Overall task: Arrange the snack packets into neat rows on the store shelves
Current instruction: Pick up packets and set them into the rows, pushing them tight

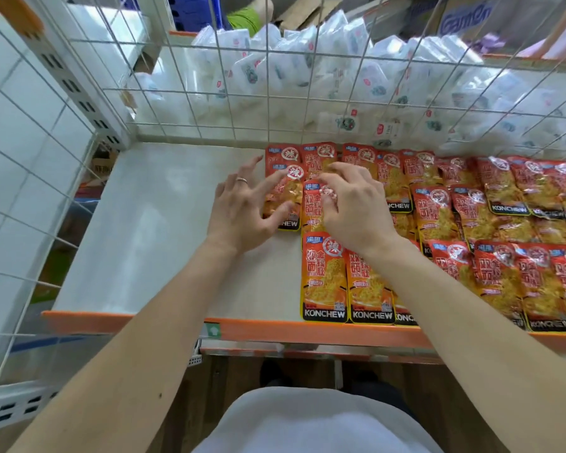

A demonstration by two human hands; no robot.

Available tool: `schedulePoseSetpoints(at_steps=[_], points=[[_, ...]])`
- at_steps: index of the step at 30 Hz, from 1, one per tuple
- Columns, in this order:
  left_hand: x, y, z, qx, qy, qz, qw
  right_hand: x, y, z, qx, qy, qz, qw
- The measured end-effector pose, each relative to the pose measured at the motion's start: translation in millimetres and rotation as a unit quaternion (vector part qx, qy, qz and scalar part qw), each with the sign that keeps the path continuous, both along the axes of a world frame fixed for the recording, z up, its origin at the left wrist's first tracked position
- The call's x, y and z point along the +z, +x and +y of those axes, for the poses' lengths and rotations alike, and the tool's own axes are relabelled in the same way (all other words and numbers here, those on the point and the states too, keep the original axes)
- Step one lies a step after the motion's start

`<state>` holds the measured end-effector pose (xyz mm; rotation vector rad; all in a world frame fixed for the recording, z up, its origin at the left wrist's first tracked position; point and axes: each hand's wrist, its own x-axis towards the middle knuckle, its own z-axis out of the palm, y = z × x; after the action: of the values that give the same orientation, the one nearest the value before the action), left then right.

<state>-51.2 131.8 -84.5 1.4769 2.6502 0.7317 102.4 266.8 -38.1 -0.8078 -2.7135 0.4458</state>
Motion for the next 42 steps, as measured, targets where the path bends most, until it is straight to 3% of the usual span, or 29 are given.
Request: schedulePoseSetpoints(at_steps=[3,7,12,20,29,42], points=[[-0.5,4.1,4.7,-0.003,-0.082,0.037,0.996,-4.4,0.4,3.7,0.054,0.017,-0.113,0.992],[-0.7,5.8,4.9,0.026,-0.046,0.03,0.998,-10.3,-3.4,5.7,0.071,0.037,-0.188,0.979],[-1.8,5.4,2.3,0.019,-0.026,0.036,0.999,-13.4,-1.4,-1.6,0.048,0.048,-0.195,0.978],[-4.5,0.2,12.3,0.017,-0.104,0.055,0.993,-15.4,-2.5,-7.9,0.042,0.064,-0.22,0.972],[-0.9,4.3,9.6,0.005,-0.08,0.052,0.995,-12.6,0.3,5.0,0.083,0.061,-0.226,0.969],[1.9,6.7,8.2,0.014,-0.056,0.044,0.997,-15.4,4.0,-2.0,0.063,0.062,-0.219,0.972]])
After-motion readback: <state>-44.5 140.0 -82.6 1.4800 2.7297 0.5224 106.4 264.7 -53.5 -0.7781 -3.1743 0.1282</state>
